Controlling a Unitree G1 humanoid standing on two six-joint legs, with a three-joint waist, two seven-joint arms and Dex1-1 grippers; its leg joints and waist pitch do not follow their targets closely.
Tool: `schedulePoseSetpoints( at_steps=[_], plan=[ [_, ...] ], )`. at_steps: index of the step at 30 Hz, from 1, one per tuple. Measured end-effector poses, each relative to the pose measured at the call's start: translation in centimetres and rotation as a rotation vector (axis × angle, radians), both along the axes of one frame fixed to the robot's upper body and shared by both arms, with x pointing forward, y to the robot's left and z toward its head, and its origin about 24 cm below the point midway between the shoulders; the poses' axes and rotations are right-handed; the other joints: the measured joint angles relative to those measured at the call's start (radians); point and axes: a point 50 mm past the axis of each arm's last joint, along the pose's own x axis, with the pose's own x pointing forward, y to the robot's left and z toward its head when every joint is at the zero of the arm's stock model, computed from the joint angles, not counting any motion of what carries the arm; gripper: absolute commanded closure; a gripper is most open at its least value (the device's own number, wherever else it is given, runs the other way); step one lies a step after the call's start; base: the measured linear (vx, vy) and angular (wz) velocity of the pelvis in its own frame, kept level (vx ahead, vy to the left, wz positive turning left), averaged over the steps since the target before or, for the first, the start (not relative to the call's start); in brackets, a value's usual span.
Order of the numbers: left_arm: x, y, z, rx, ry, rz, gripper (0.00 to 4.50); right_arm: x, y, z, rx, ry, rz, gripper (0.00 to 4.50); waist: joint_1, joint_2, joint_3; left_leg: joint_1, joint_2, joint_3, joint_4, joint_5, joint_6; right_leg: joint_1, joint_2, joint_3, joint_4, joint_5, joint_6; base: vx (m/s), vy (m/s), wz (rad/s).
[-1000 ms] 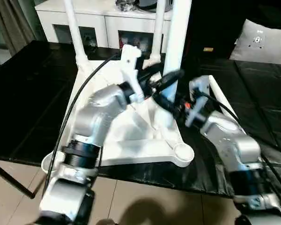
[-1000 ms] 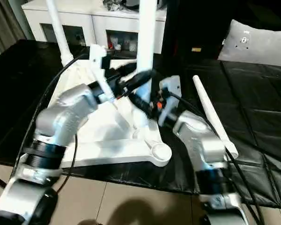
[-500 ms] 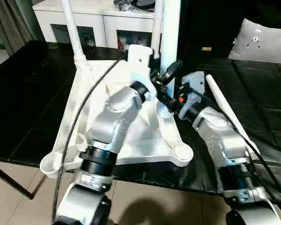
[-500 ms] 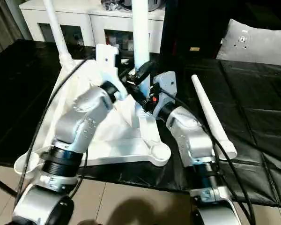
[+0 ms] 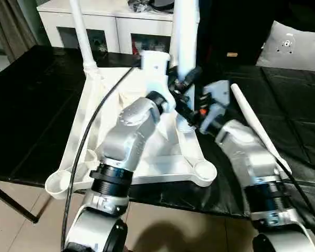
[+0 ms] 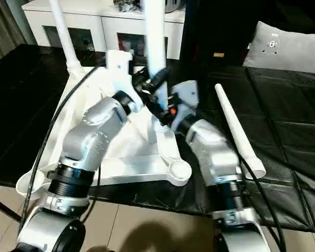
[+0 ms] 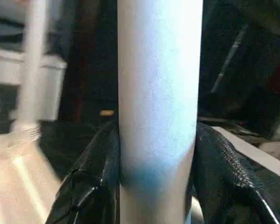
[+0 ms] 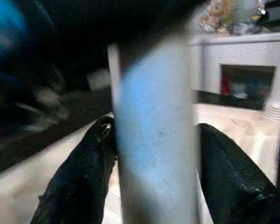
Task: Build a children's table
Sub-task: Pick table leg
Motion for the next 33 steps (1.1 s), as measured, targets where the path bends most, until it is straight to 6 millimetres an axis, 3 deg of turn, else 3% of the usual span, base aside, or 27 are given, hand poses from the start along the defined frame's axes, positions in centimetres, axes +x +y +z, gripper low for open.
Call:
schedulePoseSetpoints(
  at_steps=[7, 17, 28, 33],
  plan=[
    [0.7, 2.7, 0.0, -0.097, 0.077, -0.012, 2.65, -0.8, -3.3, 1.3, 0.131, 0.063, 0.099, 0.99, 0.003, 0.000, 0.000, 0.000, 0.000, 0.000, 0.000, 0.000, 0.000, 0.000, 0.000, 0.000, 0.000, 0.000, 0.000, 0.000, 0.000, 0.00],
    [0.4, 2.9, 0.8, -0.106, 0.089, -0.217, 2.65, -1.5, -5.9, 2.8, 0.277, 0.082, 0.145, 0.14, 0.005, 0.000, 0.000, 0.000, 0.000, 0.000, 0.000, 0.001, 0.001, 0.000, 0.000, 0.000, 0.000, 0.001, 0.000, 0.000, 0.000, 0.00],
    [-0.1, 2.8, 1.0, -0.121, 0.098, -0.320, 2.65, -1.9, -6.0, 2.6, 0.248, 0.103, 0.182, 0.00, 0.007, 0.000, 0.000, 0.000, 0.000, 0.000, 0.000, 0.001, 0.001, 0.000, 0.000, 0.000, 0.000, 0.000, 0.000, 0.000, 0.000, 0.00],
    [-0.5, 2.4, 1.3, 0.015, 0.031, -0.344, 2.65, -1.9, -5.3, 1.7, 0.023, 0.099, 0.173, 0.00, 0.007, 0.000, 0.000, 0.000, 0.000, 0.000, 0.001, 0.001, 0.001, 0.000, 0.000, 0.000, 0.000, 0.001, 0.000, 0.000, 0.000, 0.00]
  ],
)
